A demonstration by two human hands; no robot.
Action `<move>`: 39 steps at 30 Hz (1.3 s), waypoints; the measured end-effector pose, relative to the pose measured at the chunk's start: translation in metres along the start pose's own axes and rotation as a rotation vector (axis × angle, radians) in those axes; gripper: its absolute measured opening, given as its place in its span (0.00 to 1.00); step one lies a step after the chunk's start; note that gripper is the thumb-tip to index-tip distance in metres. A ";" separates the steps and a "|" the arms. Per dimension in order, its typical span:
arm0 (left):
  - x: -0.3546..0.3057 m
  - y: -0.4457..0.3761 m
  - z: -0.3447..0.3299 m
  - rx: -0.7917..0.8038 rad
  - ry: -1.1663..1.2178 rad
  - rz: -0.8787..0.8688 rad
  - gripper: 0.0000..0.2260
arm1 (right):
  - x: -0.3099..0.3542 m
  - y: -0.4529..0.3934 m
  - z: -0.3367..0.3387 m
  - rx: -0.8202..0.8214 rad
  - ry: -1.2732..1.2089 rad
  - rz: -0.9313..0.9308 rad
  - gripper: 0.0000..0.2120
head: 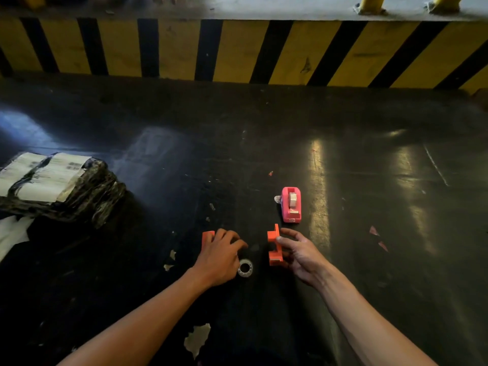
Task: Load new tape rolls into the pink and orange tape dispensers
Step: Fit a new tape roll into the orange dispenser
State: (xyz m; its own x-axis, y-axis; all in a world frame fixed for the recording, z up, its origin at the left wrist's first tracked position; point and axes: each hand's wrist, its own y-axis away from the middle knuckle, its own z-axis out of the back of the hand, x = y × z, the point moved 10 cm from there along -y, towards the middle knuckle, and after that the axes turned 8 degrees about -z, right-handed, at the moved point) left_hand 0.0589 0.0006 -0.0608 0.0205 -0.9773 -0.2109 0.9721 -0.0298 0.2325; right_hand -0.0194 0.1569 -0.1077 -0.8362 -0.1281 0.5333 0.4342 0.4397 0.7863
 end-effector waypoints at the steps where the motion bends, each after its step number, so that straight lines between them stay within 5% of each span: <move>1: -0.005 0.003 -0.003 0.028 0.001 -0.037 0.20 | 0.000 0.000 0.002 -0.004 -0.003 -0.004 0.18; 6: -0.019 0.007 -0.030 0.231 -0.137 -0.146 0.27 | -0.003 0.000 0.000 0.002 0.017 -0.017 0.20; 11: -0.019 -0.001 -0.022 0.128 -0.056 -0.123 0.23 | -0.004 0.005 -0.011 0.046 0.077 0.015 0.18; 18: 0.002 -0.001 -0.019 0.059 0.706 0.140 0.19 | -0.010 0.010 -0.023 0.072 0.284 0.093 0.20; 25: 0.009 0.007 -0.008 -0.046 1.185 0.264 0.18 | 0.000 0.021 -0.029 0.143 0.203 0.095 0.18; 35: 0.013 0.003 0.006 0.010 1.141 0.201 0.27 | 0.003 0.027 -0.034 0.218 0.127 0.091 0.21; 39: 0.026 0.002 0.007 -0.113 1.214 0.275 0.20 | 0.004 0.029 -0.035 0.228 0.158 0.090 0.21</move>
State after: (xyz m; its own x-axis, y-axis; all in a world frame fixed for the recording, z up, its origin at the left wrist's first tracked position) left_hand 0.0596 -0.0260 -0.0589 0.3694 -0.1225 -0.9211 0.9149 0.2213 0.3375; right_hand 0.0018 0.1382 -0.0715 -0.7272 -0.2084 0.6540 0.4029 0.6418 0.6525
